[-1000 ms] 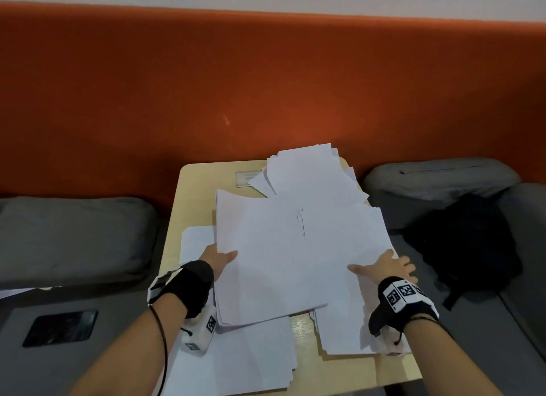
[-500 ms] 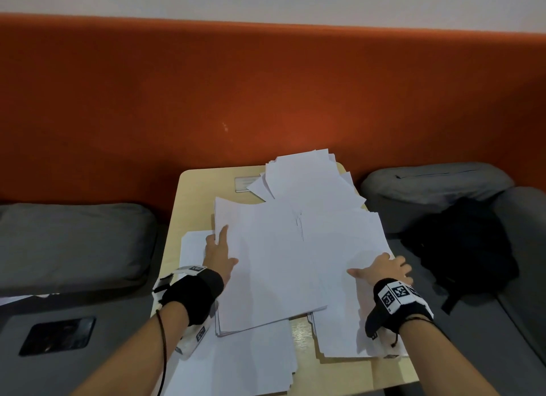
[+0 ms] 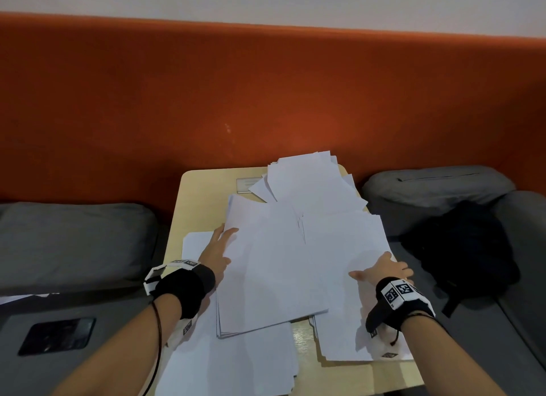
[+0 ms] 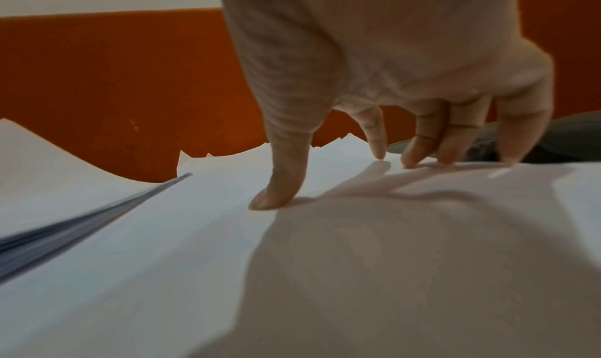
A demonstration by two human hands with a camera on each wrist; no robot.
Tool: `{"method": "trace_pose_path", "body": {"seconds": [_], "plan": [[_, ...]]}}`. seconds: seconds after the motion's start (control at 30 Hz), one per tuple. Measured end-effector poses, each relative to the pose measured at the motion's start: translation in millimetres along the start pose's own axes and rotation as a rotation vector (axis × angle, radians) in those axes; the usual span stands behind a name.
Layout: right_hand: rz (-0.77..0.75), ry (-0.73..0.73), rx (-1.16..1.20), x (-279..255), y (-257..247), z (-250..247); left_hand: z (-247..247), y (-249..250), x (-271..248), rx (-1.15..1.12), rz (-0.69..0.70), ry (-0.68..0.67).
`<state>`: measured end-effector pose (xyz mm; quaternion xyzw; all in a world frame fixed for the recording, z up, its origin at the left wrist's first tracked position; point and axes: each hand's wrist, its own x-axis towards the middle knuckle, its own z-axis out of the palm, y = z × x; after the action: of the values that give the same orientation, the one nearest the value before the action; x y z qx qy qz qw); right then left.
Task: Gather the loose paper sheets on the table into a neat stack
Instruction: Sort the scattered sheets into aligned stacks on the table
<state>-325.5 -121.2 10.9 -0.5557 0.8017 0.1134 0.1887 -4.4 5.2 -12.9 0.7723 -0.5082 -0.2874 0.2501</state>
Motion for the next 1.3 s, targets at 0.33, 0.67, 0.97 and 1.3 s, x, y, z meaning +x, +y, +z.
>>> {"method": "trace_pose_path", "body": {"seconds": [0.33, 0.67, 0.97, 1.3], "plan": [[0.025, 0.029, -0.044, 7.0, 3.0, -2.4, -21.9, -16.1, 5.3, 0.001, 0.010, -0.101], [0.033, 0.069, -0.055, 8.4, 0.8, -2.2, 4.4, 23.0, -1.0, 0.482, -0.151, -0.131], [-0.019, 0.157, 0.045, -0.3, 1.2, 1.7, 65.9, 66.3, -20.4, 0.544, 0.129, -0.533], [-0.274, 0.137, 0.504, 4.9, 12.1, -13.5, 69.5, 55.3, -20.1, 0.559, 0.173, -0.529]]}}
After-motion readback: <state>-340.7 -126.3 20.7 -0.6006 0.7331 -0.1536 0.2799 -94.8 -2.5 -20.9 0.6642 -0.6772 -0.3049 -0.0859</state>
